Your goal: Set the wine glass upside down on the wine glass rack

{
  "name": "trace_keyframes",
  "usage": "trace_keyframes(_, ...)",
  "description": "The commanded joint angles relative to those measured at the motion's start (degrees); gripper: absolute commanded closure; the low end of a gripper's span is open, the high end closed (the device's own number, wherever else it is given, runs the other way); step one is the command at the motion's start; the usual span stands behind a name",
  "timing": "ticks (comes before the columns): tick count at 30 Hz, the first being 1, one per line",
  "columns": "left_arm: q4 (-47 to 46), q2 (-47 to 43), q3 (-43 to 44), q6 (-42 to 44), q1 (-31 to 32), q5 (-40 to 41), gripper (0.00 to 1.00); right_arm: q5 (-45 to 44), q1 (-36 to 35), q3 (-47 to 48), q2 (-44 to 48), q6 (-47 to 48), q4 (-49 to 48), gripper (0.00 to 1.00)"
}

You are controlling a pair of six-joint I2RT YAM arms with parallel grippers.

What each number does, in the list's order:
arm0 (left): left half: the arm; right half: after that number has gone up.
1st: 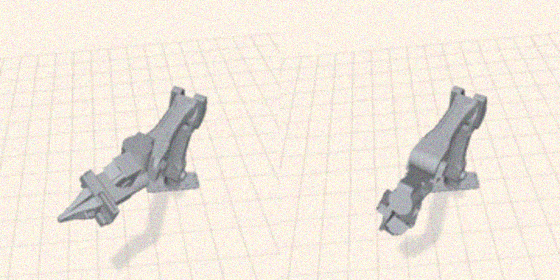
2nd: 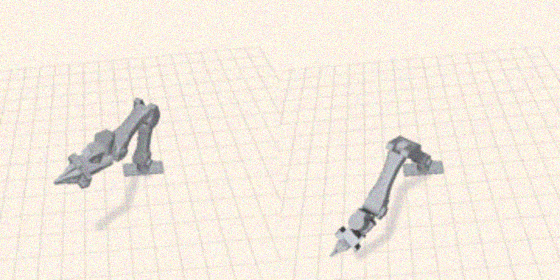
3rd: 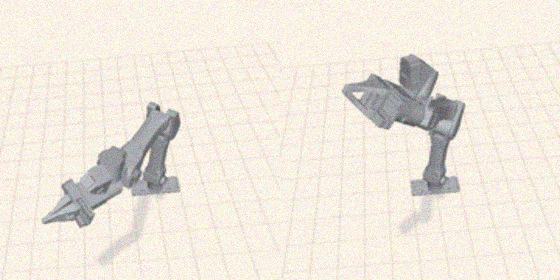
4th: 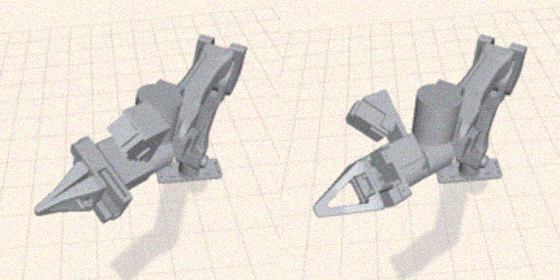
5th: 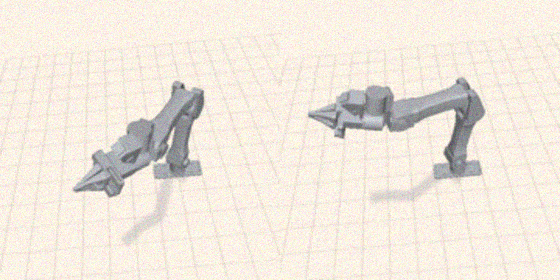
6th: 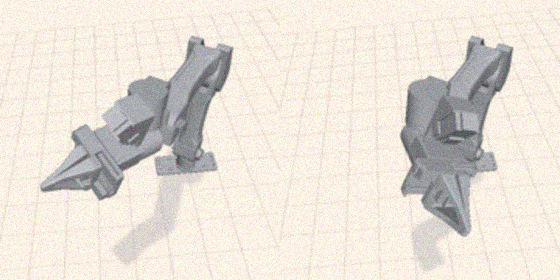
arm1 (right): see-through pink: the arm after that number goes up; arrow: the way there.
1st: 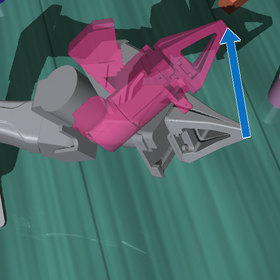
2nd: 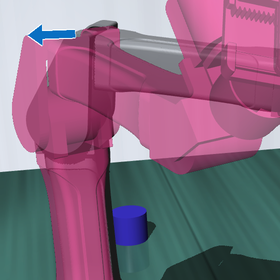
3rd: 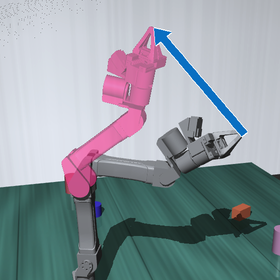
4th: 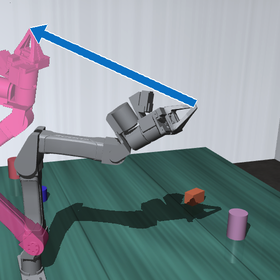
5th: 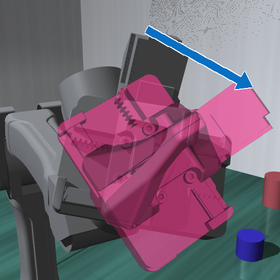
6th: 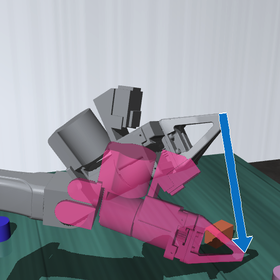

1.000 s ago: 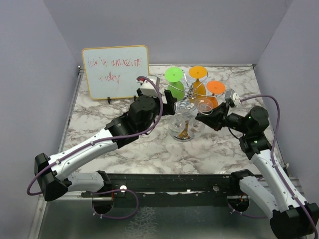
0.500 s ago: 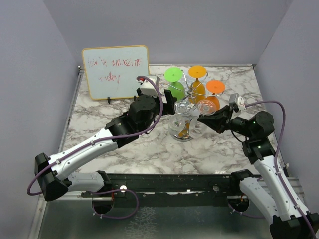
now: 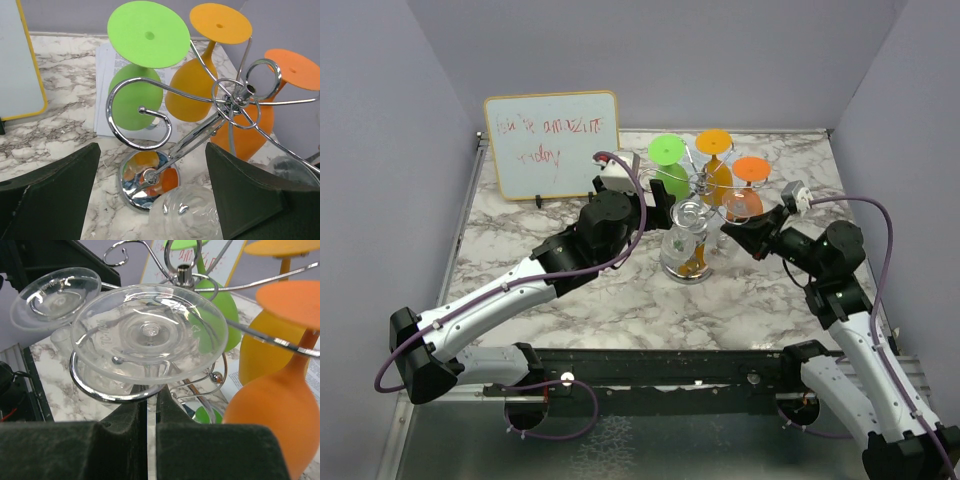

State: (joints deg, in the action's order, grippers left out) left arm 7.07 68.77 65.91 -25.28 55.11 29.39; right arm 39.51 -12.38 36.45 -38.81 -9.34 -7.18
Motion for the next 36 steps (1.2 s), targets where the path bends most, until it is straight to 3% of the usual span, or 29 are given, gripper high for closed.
trace_keyframes(1,0.1,-0.9,1.8,-0.7,-0.4,0.0,0.13,-2.4,-0.3,1.4,-2.3,0.0,-0.7,0.98)
trace_keyframes(6,0.7,-2.0,1.8,-0.8,-0.5,-0.4,0.1,0.3,-0.3,1.1,-3.1,-0.9,-1.2,0.88)
trace_keyframes(13,2.2,-4.2,1.5,-0.9,-0.6,-0.6,0.04,-0.4,-0.3,0.3,-0.3,-2.2,1.1,0.59)
trace_keyframes(27,11.7,-12.6,1.4,1.6,-0.8,1.6,0.01,-4.8,-0.3,3.3,7.4,-4.4,17.8,0.39)
trace_keyframes(36,30.5,-14.3,1.0,-5.8,-1.2,23.3,0.01,-13.9,-0.2,9.2,12.3,-6.3,30.9,0.38)
